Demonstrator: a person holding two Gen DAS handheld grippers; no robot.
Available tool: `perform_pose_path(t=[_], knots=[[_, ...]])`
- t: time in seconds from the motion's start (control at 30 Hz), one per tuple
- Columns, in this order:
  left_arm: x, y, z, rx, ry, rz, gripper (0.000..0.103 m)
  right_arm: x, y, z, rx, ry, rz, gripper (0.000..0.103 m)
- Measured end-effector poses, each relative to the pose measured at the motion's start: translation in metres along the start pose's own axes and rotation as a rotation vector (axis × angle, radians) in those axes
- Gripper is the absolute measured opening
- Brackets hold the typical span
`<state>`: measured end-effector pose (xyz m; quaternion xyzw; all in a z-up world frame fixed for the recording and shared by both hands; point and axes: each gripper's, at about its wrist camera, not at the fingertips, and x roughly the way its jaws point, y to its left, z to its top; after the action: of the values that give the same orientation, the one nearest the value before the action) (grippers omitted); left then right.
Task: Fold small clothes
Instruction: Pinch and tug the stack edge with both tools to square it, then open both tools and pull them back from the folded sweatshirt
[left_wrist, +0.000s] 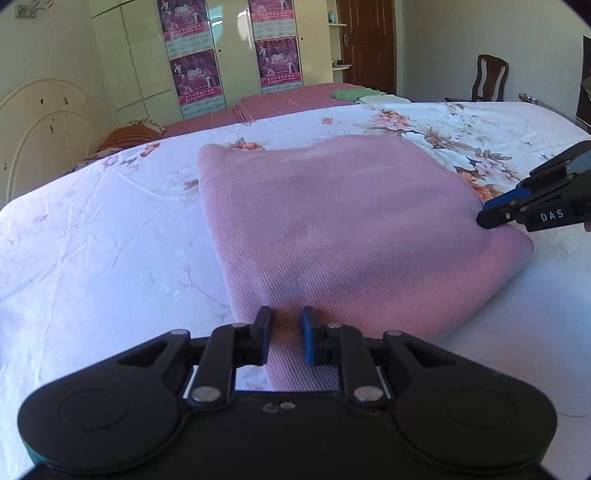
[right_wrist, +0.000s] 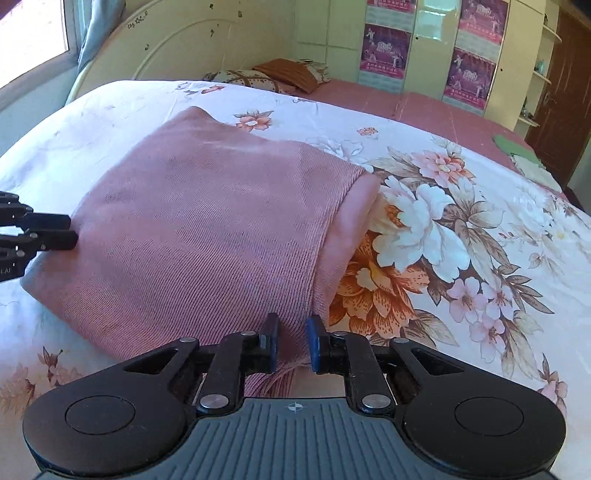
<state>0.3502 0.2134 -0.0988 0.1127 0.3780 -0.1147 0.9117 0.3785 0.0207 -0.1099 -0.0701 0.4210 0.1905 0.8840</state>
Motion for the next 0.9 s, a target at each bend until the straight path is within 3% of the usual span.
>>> perform_pose_path(t=[0.23, 0.3, 0.37, 0.47, 0.53, 0.57, 0.6, 0.7, 0.73, 0.8, 0.9], knots=[[-0.011, -0.005, -0.009, -0.063, 0.019, 0.053, 0.016, -0.011, 0.001, -0.011, 0.035, -0.01, -0.023, 0.015], [-0.013, -0.008, -0.012, -0.074, 0.02, 0.071, 0.016, -0.012, 0.002, -0.016, 0.051, 0.002, -0.035, 0.03], [-0.015, -0.007, -0.013, -0.1, 0.023, 0.081, 0.018, -0.014, 0.0, -0.022, 0.073, 0.008, -0.029, 0.033], [-0.021, -0.006, -0.017, -0.146, 0.03, 0.111, 0.031, -0.021, -0.004, -0.028, 0.115, 0.013, -0.012, 0.033], [-0.03, -0.007, -0.023, -0.168, 0.035, 0.132, 0.047, -0.028, -0.005, -0.034, 0.133, 0.017, -0.01, 0.033], [-0.036, -0.009, -0.027, -0.185, 0.044, 0.144, 0.073, -0.033, -0.004, -0.038, 0.139, 0.024, -0.013, 0.033], [-0.045, -0.011, -0.033, -0.206, 0.048, 0.146, 0.088, -0.038, -0.003, -0.042, 0.141, 0.036, -0.022, 0.033], [-0.077, -0.025, -0.053, -0.229, 0.032, 0.115, 0.088, -0.063, 0.001, -0.062, 0.154, 0.051, -0.014, 0.034], [-0.087, -0.032, -0.059, -0.229, 0.032, 0.125, 0.089, -0.076, 0.003, -0.07, 0.167, 0.045, 0.003, 0.037], [-0.112, -0.047, -0.069, -0.233, 0.03, 0.139, 0.092, -0.105, 0.007, -0.083, 0.193, 0.009, 0.023, 0.083], [-0.155, -0.066, -0.079, -0.275, 0.003, 0.126, 0.094, -0.157, 0.021, -0.1, 0.203, -0.067, 0.044, 0.095]])
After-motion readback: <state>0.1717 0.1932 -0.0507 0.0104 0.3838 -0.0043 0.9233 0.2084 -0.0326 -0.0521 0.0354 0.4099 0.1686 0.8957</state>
